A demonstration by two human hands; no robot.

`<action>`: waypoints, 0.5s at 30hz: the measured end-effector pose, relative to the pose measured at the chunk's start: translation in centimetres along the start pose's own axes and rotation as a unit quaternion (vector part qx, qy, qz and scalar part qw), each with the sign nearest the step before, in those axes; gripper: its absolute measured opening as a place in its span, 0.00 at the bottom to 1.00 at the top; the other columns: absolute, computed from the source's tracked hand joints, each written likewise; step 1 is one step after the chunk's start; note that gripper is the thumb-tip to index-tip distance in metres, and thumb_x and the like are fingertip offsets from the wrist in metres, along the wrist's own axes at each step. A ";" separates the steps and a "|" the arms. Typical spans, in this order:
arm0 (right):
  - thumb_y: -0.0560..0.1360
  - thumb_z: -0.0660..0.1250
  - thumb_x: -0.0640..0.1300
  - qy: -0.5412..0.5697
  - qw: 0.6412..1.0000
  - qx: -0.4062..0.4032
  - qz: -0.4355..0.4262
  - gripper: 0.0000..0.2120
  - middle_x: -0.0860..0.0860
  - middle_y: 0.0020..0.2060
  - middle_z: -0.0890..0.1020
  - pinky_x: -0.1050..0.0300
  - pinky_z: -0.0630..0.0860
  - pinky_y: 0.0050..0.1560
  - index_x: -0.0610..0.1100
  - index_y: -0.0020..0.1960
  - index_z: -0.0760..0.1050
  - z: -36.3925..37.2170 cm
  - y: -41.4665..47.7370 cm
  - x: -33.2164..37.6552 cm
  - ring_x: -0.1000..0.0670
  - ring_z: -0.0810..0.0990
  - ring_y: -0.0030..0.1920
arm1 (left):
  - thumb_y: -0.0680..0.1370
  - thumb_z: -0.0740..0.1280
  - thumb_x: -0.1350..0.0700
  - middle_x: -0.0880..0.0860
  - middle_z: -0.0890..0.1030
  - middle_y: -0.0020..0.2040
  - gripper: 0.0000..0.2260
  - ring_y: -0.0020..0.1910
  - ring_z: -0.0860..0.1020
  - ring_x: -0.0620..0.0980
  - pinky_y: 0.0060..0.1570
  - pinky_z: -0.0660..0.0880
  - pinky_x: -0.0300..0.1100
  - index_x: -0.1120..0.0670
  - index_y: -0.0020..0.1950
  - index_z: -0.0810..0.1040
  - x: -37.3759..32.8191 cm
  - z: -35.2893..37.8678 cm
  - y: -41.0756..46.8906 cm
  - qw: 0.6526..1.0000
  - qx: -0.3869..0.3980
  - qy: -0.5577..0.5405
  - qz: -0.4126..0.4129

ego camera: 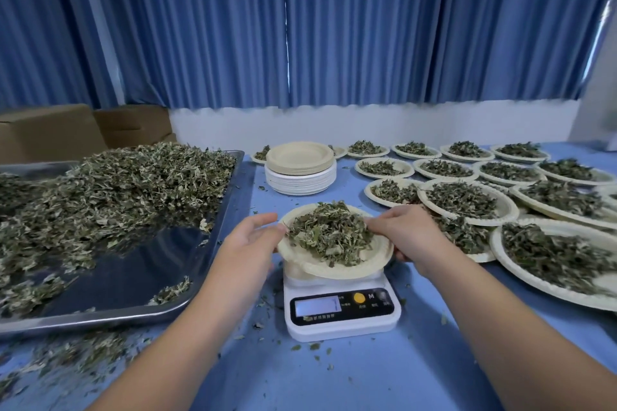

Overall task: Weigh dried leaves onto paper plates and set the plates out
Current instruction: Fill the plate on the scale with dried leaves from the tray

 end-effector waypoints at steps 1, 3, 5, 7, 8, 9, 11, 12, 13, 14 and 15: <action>0.73 0.73 0.48 0.006 1.000 0.001 0.003 0.15 0.46 0.26 0.71 0.61 0.67 0.25 0.35 0.47 0.78 0.0 -0.1 0.2 0.50 0.65 0.21 | 0.79 0.66 0.52 0.44 0.84 0.51 0.06 0.50 0.82 0.42 0.51 0.77 0.44 0.42 0.54 0.79 -0.1 0.0 0.0 1.000 0.004 -0.016 -0.002; 0.73 0.72 0.50 0.025 1.000 0.007 0.014 0.16 0.46 0.28 0.70 0.60 0.67 0.26 0.37 0.49 0.76 -0.2 -0.4 0.4 0.50 0.65 0.22 | 0.79 0.66 0.54 0.47 0.85 0.50 0.07 0.49 0.83 0.45 0.48 0.76 0.44 0.45 0.55 0.80 -0.2 -0.1 -0.1 0.999 0.011 -0.053 -0.009; 0.75 0.69 0.53 0.048 0.998 0.014 0.031 0.17 0.48 0.30 0.69 0.63 0.67 0.23 0.39 0.52 0.76 -0.6 -0.9 0.5 0.51 0.65 0.22 | 0.79 0.65 0.56 0.49 0.86 0.48 0.07 0.48 0.83 0.47 0.44 0.75 0.44 0.49 0.55 0.80 -0.4 -0.1 -0.2 0.994 0.015 -0.104 -0.015; 0.78 0.66 0.53 0.076 0.995 0.030 0.051 0.17 0.46 0.32 0.70 0.65 0.66 0.21 0.38 0.54 0.76 -1.1 -1.7 0.4 0.52 0.65 0.20 | 0.80 0.64 0.57 0.51 0.86 0.47 0.07 0.45 0.83 0.47 0.41 0.75 0.43 0.51 0.55 0.80 -0.7 0.0 -0.4 0.988 0.021 -0.150 -0.013; 0.79 0.64 0.51 0.089 0.993 0.040 0.060 0.17 0.44 0.33 0.71 0.65 0.66 0.20 0.37 0.54 0.76 -1.3 -2.1 0.3 0.53 0.65 0.19 | 0.79 0.64 0.57 0.53 0.85 0.49 0.07 0.45 0.83 0.48 0.42 0.75 0.44 0.52 0.55 0.80 -0.7 0.0 -0.6 0.986 0.026 -0.164 -0.010; 0.79 0.63 0.49 0.103 0.991 0.050 0.066 0.15 0.44 0.33 0.71 0.64 0.66 0.21 0.36 0.54 0.76 -1.6 -2.6 0.2 0.53 0.65 0.18 | 0.78 0.65 0.56 0.54 0.85 0.51 0.08 0.46 0.83 0.49 0.44 0.76 0.45 0.53 0.55 0.80 -0.8 0.1 -0.8 0.985 0.034 -0.171 -0.004; 0.79 0.62 0.43 0.131 0.987 0.067 0.070 0.10 0.45 0.30 0.73 0.61 0.68 0.23 0.36 0.51 0.76 -2.4 -3.4 0.1 0.52 0.69 0.21 | 0.72 0.68 0.51 0.53 0.85 0.52 0.14 0.50 0.82 0.51 0.49 0.76 0.47 0.52 0.56 0.81 -1.2 0.6 -1.5 0.984 0.059 -0.170 0.009; 0.79 0.62 0.41 0.143 0.985 0.072 0.070 0.08 0.45 0.30 0.74 0.60 0.69 0.24 0.37 0.50 0.76 -3.0 -3.8 0.0 0.51 0.70 0.23 | 0.69 0.68 0.49 0.52 0.85 0.52 0.17 0.50 0.83 0.51 0.50 0.75 0.48 0.52 0.56 0.81 -1.4 1.0 -1.9 0.983 0.070 -0.168 0.014; 0.79 0.61 0.39 0.153 0.983 0.075 0.070 0.06 0.44 0.31 0.74 0.59 0.70 0.25 0.37 0.50 0.75 -3.7 -4.1 -0.1 0.51 0.70 0.24 | 0.67 0.67 0.48 0.52 0.85 0.52 0.19 0.50 0.83 0.50 0.51 0.75 0.49 0.52 0.57 0.81 -1.7 1.6 -2.2 0.982 0.080 -0.169 0.018; 0.78 0.61 0.37 0.161 0.981 0.076 0.070 0.05 0.42 0.32 0.73 0.58 0.72 0.26 0.37 0.50 0.75 -4.5 -4.5 -0.2 0.50 0.70 0.25 | 0.67 0.67 0.48 0.51 0.85 0.52 0.20 0.50 0.83 0.50 0.51 0.74 0.49 0.52 0.57 0.81 -2.1 2.2 -2.5 0.981 0.087 -0.172 0.020; 0.77 0.61 0.36 0.167 0.981 0.076 0.069 0.06 0.41 0.35 0.72 0.58 0.72 0.26 0.35 0.51 0.75 -5.5 -4.9 -0.3 0.50 0.70 0.26 | 0.67 0.66 0.49 0.51 0.85 0.53 0.20 0.51 0.82 0.50 0.51 0.74 0.49 0.52 0.57 0.81 -2.4 2.9 -2.8 0.979 0.094 -0.178 0.020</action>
Point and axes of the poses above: each hand's wrist, its own y-axis towards the middle knuckle, its own z-axis out of the palm, x = y × z, the point moved 7 cm from there along y, towards the middle knuckle
